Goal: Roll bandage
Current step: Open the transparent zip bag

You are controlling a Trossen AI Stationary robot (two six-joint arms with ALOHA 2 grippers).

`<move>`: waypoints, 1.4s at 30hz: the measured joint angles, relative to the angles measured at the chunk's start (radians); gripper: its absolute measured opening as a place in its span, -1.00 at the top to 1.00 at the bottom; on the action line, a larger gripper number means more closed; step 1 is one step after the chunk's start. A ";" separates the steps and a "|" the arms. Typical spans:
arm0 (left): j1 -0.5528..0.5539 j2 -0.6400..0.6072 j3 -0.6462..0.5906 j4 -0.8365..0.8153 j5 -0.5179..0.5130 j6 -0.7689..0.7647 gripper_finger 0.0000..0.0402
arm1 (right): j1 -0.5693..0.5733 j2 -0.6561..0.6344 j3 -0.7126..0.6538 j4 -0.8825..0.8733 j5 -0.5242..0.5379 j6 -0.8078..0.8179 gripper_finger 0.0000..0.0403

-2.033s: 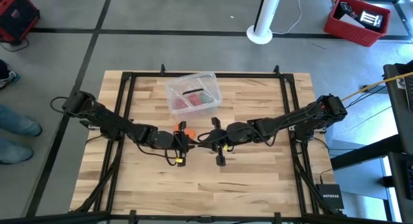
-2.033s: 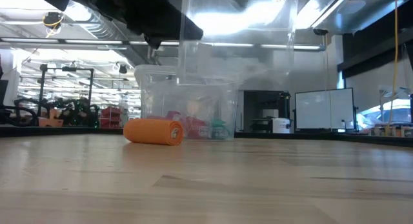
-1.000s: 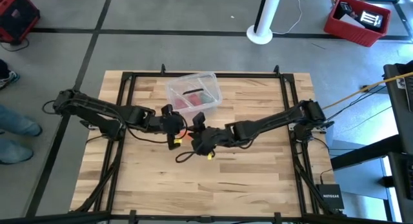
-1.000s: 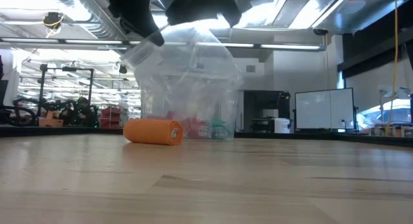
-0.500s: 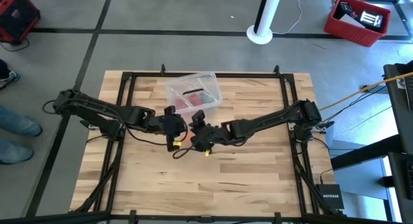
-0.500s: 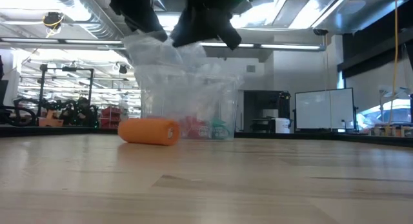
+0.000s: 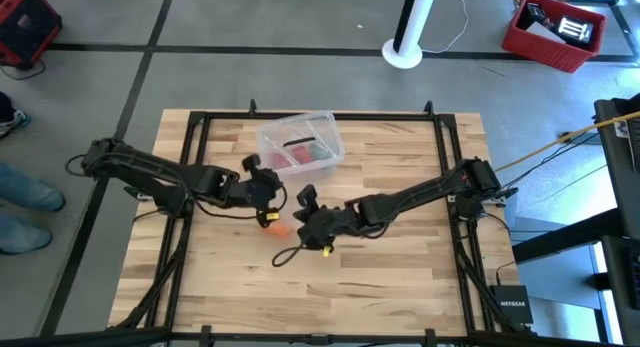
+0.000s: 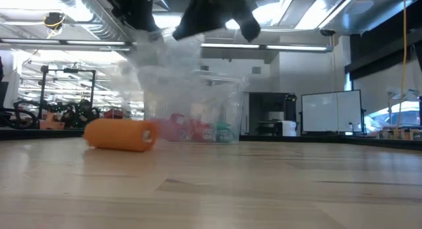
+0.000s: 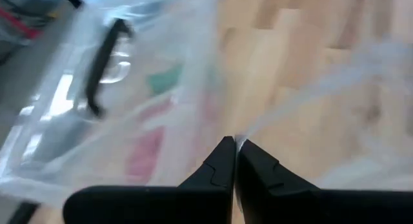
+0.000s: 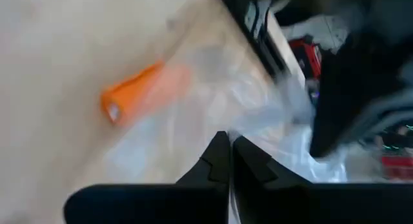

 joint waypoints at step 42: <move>-0.523 0.008 -0.125 -0.255 -0.169 -0.687 0.99 | -0.056 0.354 -0.053 0.660 -0.483 0.131 0.98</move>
